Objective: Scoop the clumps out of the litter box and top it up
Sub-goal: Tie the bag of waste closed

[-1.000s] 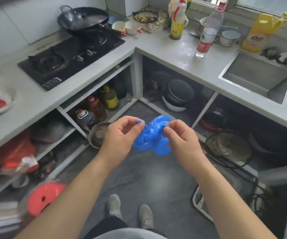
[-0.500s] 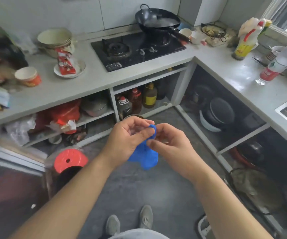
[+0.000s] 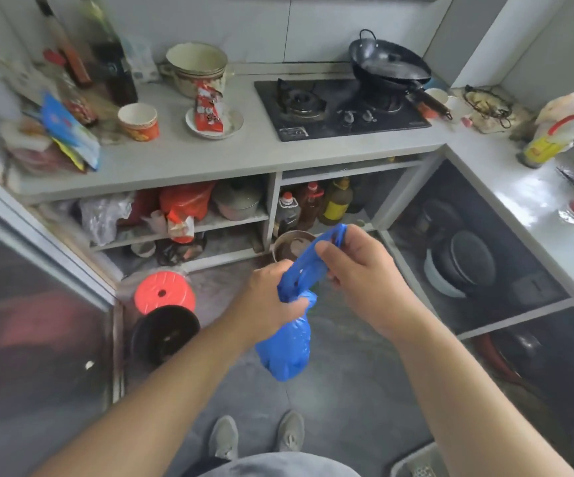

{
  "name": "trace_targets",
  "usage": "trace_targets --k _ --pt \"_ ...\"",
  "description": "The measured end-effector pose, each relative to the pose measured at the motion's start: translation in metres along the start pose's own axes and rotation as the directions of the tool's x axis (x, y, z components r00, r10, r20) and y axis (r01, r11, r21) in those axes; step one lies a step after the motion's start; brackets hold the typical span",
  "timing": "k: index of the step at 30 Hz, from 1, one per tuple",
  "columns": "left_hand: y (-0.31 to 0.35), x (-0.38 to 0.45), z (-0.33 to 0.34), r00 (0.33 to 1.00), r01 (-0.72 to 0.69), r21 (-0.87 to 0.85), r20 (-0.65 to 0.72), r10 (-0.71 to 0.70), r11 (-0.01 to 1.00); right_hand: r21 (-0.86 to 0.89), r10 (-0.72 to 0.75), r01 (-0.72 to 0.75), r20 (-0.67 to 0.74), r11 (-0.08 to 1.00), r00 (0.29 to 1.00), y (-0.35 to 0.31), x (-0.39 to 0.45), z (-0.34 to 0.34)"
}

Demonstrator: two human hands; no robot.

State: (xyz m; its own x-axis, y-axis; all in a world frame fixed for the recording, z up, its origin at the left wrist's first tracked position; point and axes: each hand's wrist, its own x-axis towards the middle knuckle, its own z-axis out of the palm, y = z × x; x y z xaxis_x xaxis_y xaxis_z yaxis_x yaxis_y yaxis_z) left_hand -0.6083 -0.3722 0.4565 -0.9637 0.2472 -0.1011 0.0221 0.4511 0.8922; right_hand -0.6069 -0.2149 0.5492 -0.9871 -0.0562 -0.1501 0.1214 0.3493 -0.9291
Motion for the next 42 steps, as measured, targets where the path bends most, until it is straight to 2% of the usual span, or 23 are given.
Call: trace_targets --k 5,10,16,19,22,24,27,29,31,39,42 --pt "-0.042 -0.012 -0.008 0.995 0.091 0.100 -0.051 -0.086 0.991 -0.013 -0.064 0.063 -0.113 0.998 0.992 -0.024 -0.004 -0.001" --pt "-0.042 -0.019 -0.005 0.992 0.019 0.088 -0.130 -0.007 0.996 0.040 -0.081 0.087 -0.130 0.995 0.988 -0.027 -0.010 0.003" --pt "-0.044 -0.019 0.004 0.990 0.070 -0.068 -0.116 -0.077 0.995 -0.065 -0.126 0.118 -0.128 0.991 0.984 -0.028 -0.004 -0.008" --pt "-0.045 -0.015 0.010 0.980 0.106 -0.100 -0.159 -0.121 0.989 -0.067 -0.124 0.119 -0.069 0.991 0.990 -0.030 0.006 -0.017" --pt "-0.041 -0.012 0.019 0.954 -0.005 0.041 -0.298 0.017 0.999 -0.034 -0.095 0.096 0.003 0.995 0.995 -0.029 0.015 -0.031" --pt "-0.034 -0.008 0.027 0.935 -0.063 0.126 -0.340 0.102 0.990 0.035 -0.078 0.077 0.006 0.996 0.997 -0.026 0.021 -0.040" --pt "-0.023 -0.003 0.040 0.946 0.043 0.129 -0.323 0.001 0.991 0.137 -0.064 0.065 -0.009 0.988 0.998 -0.021 0.031 -0.054" --pt "-0.020 -0.001 0.049 0.946 0.162 0.117 -0.302 -0.121 0.980 0.137 -0.079 0.080 -0.012 0.987 0.997 -0.016 0.038 -0.062" --pt "-0.022 0.000 0.056 0.923 0.224 0.122 -0.344 -0.171 0.967 0.114 -0.108 0.108 -0.001 0.988 0.994 -0.013 0.043 -0.067" --pt "-0.038 0.000 0.061 0.875 0.258 0.131 -0.453 -0.174 0.957 0.015 -0.231 0.231 0.059 0.973 0.971 -0.001 0.062 -0.064" --pt "-0.056 -0.015 0.060 0.845 0.275 0.054 -0.490 -0.214 0.960 -0.002 -0.230 0.234 0.180 0.972 0.956 0.004 0.068 -0.044"
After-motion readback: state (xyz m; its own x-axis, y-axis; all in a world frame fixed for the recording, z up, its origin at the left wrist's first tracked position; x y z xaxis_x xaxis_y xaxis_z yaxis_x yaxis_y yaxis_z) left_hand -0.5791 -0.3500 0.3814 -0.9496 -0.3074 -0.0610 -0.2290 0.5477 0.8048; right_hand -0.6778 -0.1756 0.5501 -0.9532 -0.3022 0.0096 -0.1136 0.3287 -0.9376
